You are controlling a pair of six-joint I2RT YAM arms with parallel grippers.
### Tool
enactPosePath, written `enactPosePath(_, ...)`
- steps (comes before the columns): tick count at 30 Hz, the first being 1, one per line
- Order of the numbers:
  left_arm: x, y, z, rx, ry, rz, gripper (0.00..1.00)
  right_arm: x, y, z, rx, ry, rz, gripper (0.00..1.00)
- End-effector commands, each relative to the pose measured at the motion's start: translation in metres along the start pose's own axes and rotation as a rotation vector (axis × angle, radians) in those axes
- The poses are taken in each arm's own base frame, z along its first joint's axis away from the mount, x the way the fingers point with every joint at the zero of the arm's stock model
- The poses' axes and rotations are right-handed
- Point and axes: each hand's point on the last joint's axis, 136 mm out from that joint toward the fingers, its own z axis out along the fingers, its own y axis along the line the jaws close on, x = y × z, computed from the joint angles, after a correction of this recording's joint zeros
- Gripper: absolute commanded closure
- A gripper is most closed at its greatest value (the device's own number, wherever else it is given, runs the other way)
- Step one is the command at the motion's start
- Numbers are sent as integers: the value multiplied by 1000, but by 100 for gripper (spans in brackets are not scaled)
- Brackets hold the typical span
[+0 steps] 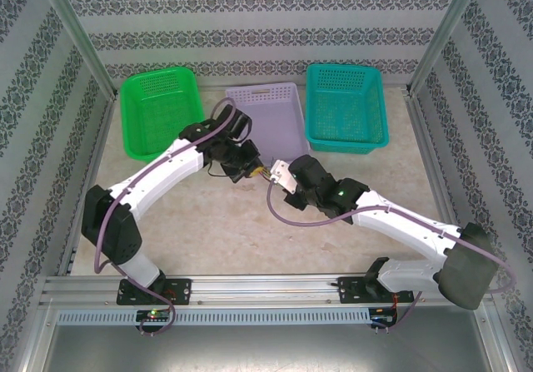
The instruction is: Untangle the cables
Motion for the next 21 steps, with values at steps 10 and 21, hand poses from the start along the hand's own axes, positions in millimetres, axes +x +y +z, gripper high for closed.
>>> enactPosePath(10, -82, 38, -105, 119, -245, -168, 100, 17, -8, -6, 7, 21, 36, 100)
enactPosePath(21, -112, 36, -150, 234, -298, -224, 100, 24, 12, -4, -33, 74, -103, 100)
